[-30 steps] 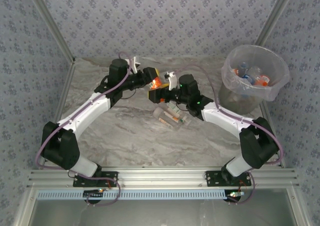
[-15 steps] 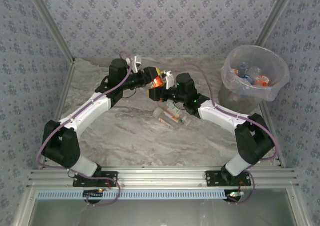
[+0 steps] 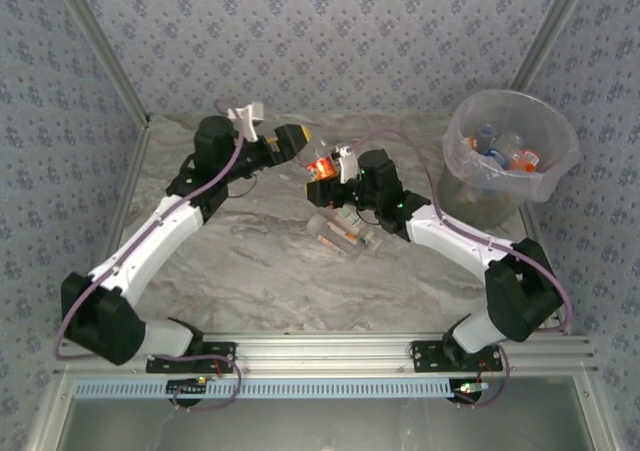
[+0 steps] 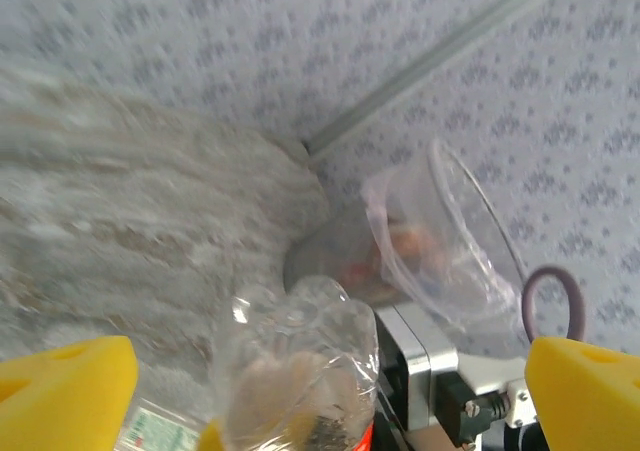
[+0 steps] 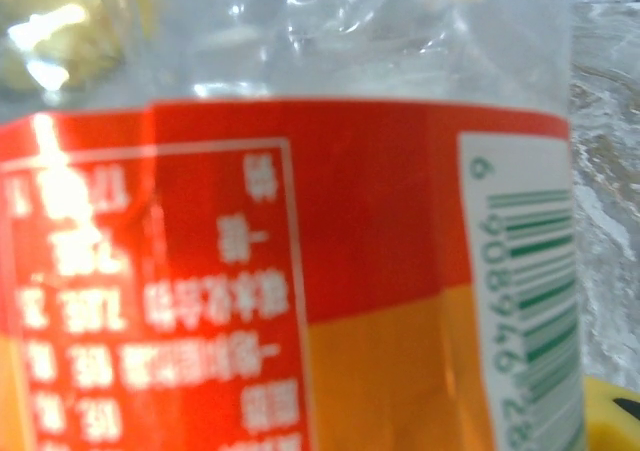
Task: Put the plastic bottles in the bin
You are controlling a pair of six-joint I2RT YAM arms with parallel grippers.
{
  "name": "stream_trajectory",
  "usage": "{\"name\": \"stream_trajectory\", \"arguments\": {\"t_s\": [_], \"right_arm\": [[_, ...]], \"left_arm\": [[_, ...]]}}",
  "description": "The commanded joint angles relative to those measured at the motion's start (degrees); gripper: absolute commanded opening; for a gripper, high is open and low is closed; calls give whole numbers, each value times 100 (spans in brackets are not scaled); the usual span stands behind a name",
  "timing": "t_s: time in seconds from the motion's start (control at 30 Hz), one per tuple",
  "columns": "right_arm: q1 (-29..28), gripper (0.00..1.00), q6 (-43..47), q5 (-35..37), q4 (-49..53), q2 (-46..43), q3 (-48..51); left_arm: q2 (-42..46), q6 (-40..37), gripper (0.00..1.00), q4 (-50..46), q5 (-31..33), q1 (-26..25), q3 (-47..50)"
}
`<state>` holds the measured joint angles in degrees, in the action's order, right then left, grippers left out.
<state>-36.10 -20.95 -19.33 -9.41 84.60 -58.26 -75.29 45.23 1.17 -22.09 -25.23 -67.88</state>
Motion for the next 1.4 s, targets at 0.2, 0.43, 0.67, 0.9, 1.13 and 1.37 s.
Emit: {"name": "stream_trajectory", "arguments": {"t_s": [0.2, 0.43, 0.67, 0.9, 1.13, 1.37], "right_arm": [[548, 53, 675, 795, 1514, -1039, -379], [1421, 52, 1298, 1278, 2894, -1479, -1319], [2840, 53, 1580, 1696, 3872, -1508, -2363], [4496, 55, 1600, 1913, 4342, -1211, -2951], [5449, 56, 1871, 2325, 4489, -591, -3193], [5460, 76, 1927, 3084, 4684, 72, -3645]], "left_arm": [[1002, -195, 100, -1141, 2752, 262, 592], [1509, 14, 99, -540, 3629, 326, 1771], [1838, 241, 100, -918, 3954, 470, 2253], [2022, 132, 99, -1136, 3650, 690, 2324], [2018, 137, 99, -1098, 3402, 834, 2338], [1966, 71, 100, -1273, 3283, 858, 2194]]}}
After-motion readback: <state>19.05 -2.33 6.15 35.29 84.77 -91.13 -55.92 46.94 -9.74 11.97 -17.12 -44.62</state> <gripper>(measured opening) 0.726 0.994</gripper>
